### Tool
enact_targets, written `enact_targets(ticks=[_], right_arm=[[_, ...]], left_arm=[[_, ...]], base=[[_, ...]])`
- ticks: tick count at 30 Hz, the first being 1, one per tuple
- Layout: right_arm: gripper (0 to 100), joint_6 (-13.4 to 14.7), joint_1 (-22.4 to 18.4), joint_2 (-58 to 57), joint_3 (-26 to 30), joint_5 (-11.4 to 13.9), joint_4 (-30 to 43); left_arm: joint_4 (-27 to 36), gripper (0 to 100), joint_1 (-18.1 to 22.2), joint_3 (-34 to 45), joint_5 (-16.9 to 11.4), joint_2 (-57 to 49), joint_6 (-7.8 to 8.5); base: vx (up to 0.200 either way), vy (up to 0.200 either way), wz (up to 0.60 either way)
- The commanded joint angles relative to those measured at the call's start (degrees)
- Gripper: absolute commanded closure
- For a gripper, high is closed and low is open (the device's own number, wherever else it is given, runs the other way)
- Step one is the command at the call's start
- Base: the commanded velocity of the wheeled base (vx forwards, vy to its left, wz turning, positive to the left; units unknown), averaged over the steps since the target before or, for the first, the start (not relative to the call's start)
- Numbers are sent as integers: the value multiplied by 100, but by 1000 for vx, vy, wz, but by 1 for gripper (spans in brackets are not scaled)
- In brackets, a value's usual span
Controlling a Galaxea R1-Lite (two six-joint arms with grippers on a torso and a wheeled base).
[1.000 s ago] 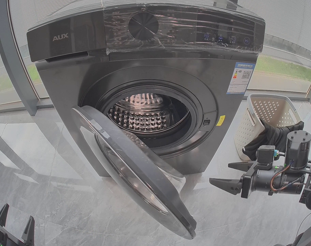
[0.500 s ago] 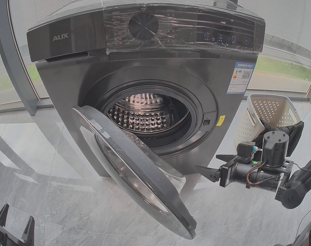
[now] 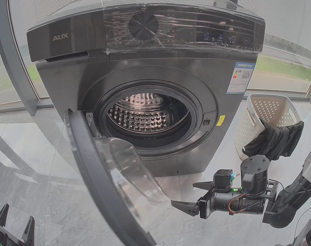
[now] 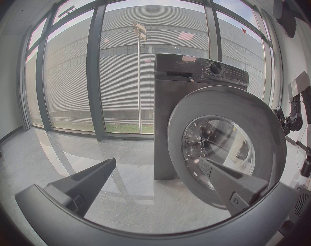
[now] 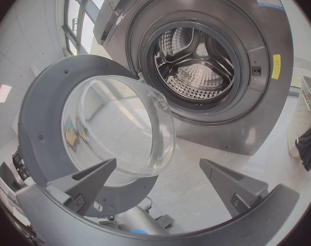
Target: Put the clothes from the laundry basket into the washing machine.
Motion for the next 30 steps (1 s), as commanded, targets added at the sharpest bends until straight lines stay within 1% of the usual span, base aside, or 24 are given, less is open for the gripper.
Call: enact_targets(ticks=[1,6,11,18,21,23,24,25,26,27,30], right_arm=[[0,210,288,-178,193,-12,-143],[0,263,121,-108,-71,-73,-152],[0,272,-11,77,-378,-126,-152],[0,263,-116,534,-906,-65,-178],[0,272,-107,736,-1169,-82,-108],[0,272,-125,912,-1451,-152,-29],[0,272,-125,912,-1451,-152,-29],[0,263,-125,1096,-1688,-258,24],[0,263,-125,1096,-1688,-258,24],[0,263,-107,1167,-1864,-284,33],[0,272,-90,1193,-2048,-293,165]], left_arm=[[-2,0,1,92,2,-101,-2],[-2,0,1,92,2,-101,-2],[-2,0,1,92,2,-101,-2],[-2,0,1,92,2,-101,-2],[-2,0,1,92,2,-101,-2],[-2,0,1,92,2,-101,-2],[-2,0,1,92,2,-101,-2],[-2,0,1,92,2,-101,-2],[-2,0,1,92,2,-101,-2],[-2,0,1,92,2,-101,-2],[-2,0,1,92,2,-101,-2]], base=[[0,0,0],[0,0,0],[-200,0,0],[-200,0,0],[0,0,0],[0,0,0],[0,0,0],[0,0,0],[0,0,0],[0,0,0],[-200,0,0]])
